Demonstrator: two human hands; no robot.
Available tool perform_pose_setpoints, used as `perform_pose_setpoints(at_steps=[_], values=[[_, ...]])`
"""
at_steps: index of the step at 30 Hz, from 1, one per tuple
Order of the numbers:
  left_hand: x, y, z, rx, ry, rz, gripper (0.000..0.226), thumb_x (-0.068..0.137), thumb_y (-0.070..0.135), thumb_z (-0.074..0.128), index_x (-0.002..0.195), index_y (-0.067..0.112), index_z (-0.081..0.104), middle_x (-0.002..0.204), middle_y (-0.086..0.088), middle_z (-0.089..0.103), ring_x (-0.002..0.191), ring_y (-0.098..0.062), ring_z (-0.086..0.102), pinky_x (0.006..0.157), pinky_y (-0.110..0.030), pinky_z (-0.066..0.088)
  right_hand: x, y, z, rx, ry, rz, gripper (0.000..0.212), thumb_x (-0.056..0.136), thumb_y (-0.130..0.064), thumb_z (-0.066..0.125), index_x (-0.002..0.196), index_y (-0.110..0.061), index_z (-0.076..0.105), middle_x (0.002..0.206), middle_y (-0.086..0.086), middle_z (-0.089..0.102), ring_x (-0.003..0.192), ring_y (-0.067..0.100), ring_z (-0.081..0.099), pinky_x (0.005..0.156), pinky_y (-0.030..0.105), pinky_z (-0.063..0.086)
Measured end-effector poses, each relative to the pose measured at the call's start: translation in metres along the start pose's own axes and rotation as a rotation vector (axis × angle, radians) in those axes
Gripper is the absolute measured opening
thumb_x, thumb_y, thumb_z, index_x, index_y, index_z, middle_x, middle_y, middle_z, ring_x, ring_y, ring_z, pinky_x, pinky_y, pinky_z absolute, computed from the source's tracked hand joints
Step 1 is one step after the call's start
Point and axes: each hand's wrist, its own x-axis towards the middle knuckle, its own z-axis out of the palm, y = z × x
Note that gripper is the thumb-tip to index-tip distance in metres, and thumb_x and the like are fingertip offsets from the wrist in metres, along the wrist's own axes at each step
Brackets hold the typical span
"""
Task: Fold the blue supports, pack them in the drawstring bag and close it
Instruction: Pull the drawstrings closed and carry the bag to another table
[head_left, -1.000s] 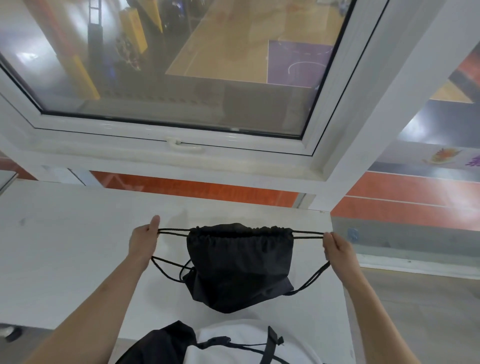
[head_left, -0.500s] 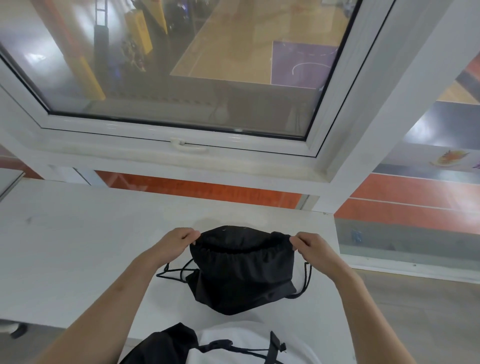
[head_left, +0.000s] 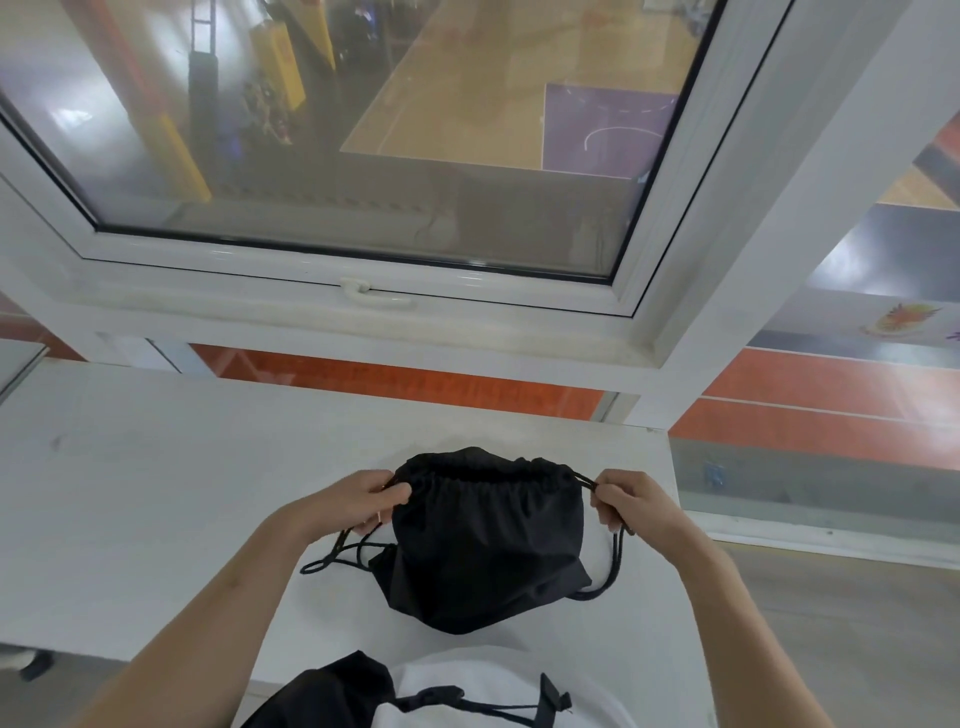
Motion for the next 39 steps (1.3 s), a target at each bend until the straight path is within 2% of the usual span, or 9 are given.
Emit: perform_pose_setpoints(at_steps=[4, 8, 15, 20, 23, 27, 31, 35, 39], values=[[0.005, 0.009, 0.015, 0.033, 0.014, 0.025, 0.041, 0.104, 0.049, 0.05, 0.084, 0.014, 0.059, 0.073, 0.002, 0.043, 0.063, -0.013, 0.036, 0.062, -0.027, 0.032, 0.002, -0.018, 0.017, -0.11, -0.081, -0.009, 0.034, 0.096, -0.035, 0.059, 0.08, -0.006, 0.057, 0.066, 0.0, 0.066, 0.057, 0.009, 0.054, 0.055, 0.015, 0.04], [0.009, 0.005, 0.014, -0.264, 0.216, 0.035, 0.055, 0.104, 0.065, 0.037, 0.067, 0.024, 0.029, 0.067, 0.005, 0.023, 0.061, -0.016, 0.02, 0.061, -0.032, 0.023, 0.005, -0.021, 0.029, -0.054, 0.034, -0.042, 0.051, 0.099, -0.052, 0.055, 0.07, -0.016, 0.034, 0.066, 0.001, 0.032, 0.06, 0.017, 0.029, 0.055, 0.03, 0.026], [0.017, -0.003, 0.009, -0.612, 0.431, 0.038, 0.049, 0.105, 0.046, 0.052, 0.069, 0.022, 0.029, 0.064, 0.004, 0.022, 0.061, -0.016, 0.02, 0.065, -0.035, 0.026, 0.006, -0.016, 0.031, 0.12, 0.372, -0.119, 0.05, 0.103, -0.028, 0.057, 0.069, -0.01, 0.024, 0.065, 0.001, 0.021, 0.06, 0.014, 0.021, 0.057, 0.033, 0.019], [0.013, -0.01, -0.023, -0.971, 0.729, -0.005, 0.04, 0.102, 0.026, 0.058, 0.068, 0.021, 0.038, 0.054, 0.005, 0.029, 0.054, -0.014, 0.025, 0.058, -0.031, 0.027, 0.006, -0.001, 0.009, 0.183, 0.61, -0.079, 0.052, 0.105, -0.033, 0.054, 0.067, -0.012, 0.025, 0.059, -0.003, 0.02, 0.058, 0.016, 0.021, 0.058, 0.034, 0.02], [0.013, -0.014, -0.029, -1.086, 0.827, -0.02, 0.036, 0.099, 0.019, 0.057, 0.067, 0.021, 0.038, 0.052, 0.005, 0.029, 0.053, -0.014, 0.023, 0.055, -0.031, 0.025, 0.006, 0.002, 0.007, 0.209, 0.659, -0.065, 0.052, 0.106, -0.033, 0.053, 0.065, -0.015, 0.027, 0.059, -0.003, 0.02, 0.059, 0.017, 0.021, 0.057, 0.033, 0.019], [0.011, -0.014, -0.034, -1.018, 0.629, 0.005, 0.041, 0.102, 0.021, 0.053, 0.069, 0.026, 0.03, 0.055, 0.007, 0.02, 0.051, -0.012, 0.015, 0.056, -0.034, 0.016, 0.007, 0.004, 0.006, 0.188, 0.567, -0.037, 0.049, 0.099, -0.025, 0.056, 0.064, -0.012, 0.024, 0.059, 0.001, 0.021, 0.059, 0.019, 0.023, 0.058, 0.037, 0.02], [0.005, -0.028, -0.029, -0.671, 0.512, -0.039, 0.043, 0.1, 0.025, 0.056, 0.067, 0.026, 0.028, 0.06, 0.005, 0.021, 0.055, -0.015, 0.015, 0.057, -0.034, 0.017, 0.008, 0.002, 0.004, 0.036, 0.499, -0.031, 0.041, 0.096, -0.028, 0.056, 0.066, -0.001, 0.044, 0.057, 0.012, 0.043, 0.055, 0.019, 0.033, 0.056, 0.032, 0.029], [-0.001, -0.039, -0.013, -0.387, 0.332, -0.072, 0.043, 0.102, 0.032, 0.055, 0.069, 0.025, 0.029, 0.063, 0.004, 0.024, 0.056, -0.015, 0.02, 0.058, -0.032, 0.023, 0.014, -0.013, 0.017, -0.07, 0.493, -0.072, 0.035, 0.097, -0.028, 0.057, 0.069, -0.008, 0.055, 0.063, 0.012, 0.054, 0.055, 0.018, 0.04, 0.056, 0.032, 0.038], [-0.01, -0.041, -0.004, -0.188, 0.207, -0.059, 0.044, 0.102, 0.044, 0.053, 0.073, 0.023, 0.026, 0.066, 0.005, 0.023, 0.06, -0.016, 0.021, 0.063, -0.033, 0.026, 0.022, -0.042, 0.042, -0.105, 0.453, -0.244, 0.02, 0.098, -0.019, 0.059, 0.079, -0.014, 0.065, 0.08, 0.0, 0.067, 0.079, 0.015, 0.061, 0.072, 0.025, 0.047]])
